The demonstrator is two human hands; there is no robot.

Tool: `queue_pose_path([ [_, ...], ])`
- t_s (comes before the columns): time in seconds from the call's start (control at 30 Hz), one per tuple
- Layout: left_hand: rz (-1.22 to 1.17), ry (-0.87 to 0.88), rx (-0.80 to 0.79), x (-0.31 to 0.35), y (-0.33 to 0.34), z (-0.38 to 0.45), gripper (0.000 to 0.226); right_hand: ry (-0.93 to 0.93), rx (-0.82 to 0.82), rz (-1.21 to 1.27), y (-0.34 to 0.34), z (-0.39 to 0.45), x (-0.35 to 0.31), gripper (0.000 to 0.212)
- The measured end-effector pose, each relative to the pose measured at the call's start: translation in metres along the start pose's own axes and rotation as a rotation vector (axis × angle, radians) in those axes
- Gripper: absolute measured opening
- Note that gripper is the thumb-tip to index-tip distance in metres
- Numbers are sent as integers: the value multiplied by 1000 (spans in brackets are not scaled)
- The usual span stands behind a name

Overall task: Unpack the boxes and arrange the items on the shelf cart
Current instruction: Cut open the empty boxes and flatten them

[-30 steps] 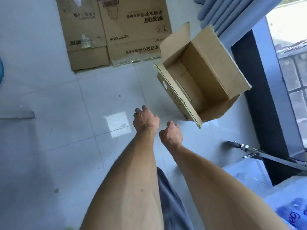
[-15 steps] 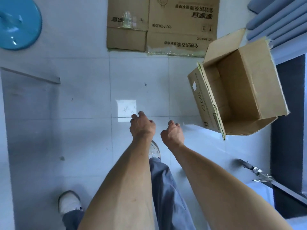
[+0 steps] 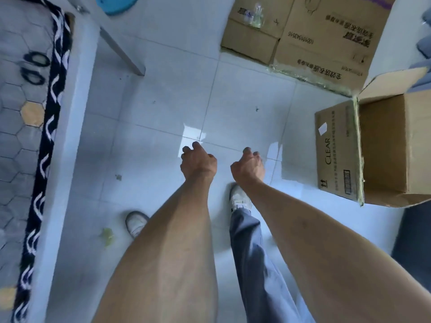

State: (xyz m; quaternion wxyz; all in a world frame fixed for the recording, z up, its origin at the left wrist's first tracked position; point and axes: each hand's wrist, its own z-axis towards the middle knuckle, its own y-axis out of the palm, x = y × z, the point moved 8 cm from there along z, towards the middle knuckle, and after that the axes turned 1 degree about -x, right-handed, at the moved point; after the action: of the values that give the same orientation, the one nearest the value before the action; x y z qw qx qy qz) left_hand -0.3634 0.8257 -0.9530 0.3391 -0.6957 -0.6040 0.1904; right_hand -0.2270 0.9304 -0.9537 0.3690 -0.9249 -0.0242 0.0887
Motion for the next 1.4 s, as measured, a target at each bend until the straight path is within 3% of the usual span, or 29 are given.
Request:
queue_pose_path([
  [0.23,-71,-30,125,-121,-73,17,40,-143,73,81,59,-53,-128,44],
  [0.43,-159,-77,376,-221,-152,25,31,-401,39,-7,117,-108,-256,44],
  [0.57,-248,-167,491,-286,-203,26,30,-465,23,-59,146,-144,-314,44],
  [0.67,-278,-225,501,-331,-223,28,35,-518,53,-91,162,-169,-347,46],
  [0.77,-249,-313,487,-377,-234,34,49,-594,154,-94,174,-192,-379,64],
  [0.83,-254,-416,359,-410,-226,39,61,-645,154,-109,189,-205,-399,72],
  [0.9,-310,-483,219,-435,-214,41,63,-702,85,-142,212,-215,-412,66],
  [1.13,-254,-406,243,-442,-205,36,60,-643,50,-195,238,-227,-411,57],
  [1.27,-249,-353,245,-421,-209,42,52,-687,55,-239,228,-222,-409,54],
  [1.4,-183,-222,269,-392,-217,49,49,-581,58,-170,217,-209,-393,49],
])
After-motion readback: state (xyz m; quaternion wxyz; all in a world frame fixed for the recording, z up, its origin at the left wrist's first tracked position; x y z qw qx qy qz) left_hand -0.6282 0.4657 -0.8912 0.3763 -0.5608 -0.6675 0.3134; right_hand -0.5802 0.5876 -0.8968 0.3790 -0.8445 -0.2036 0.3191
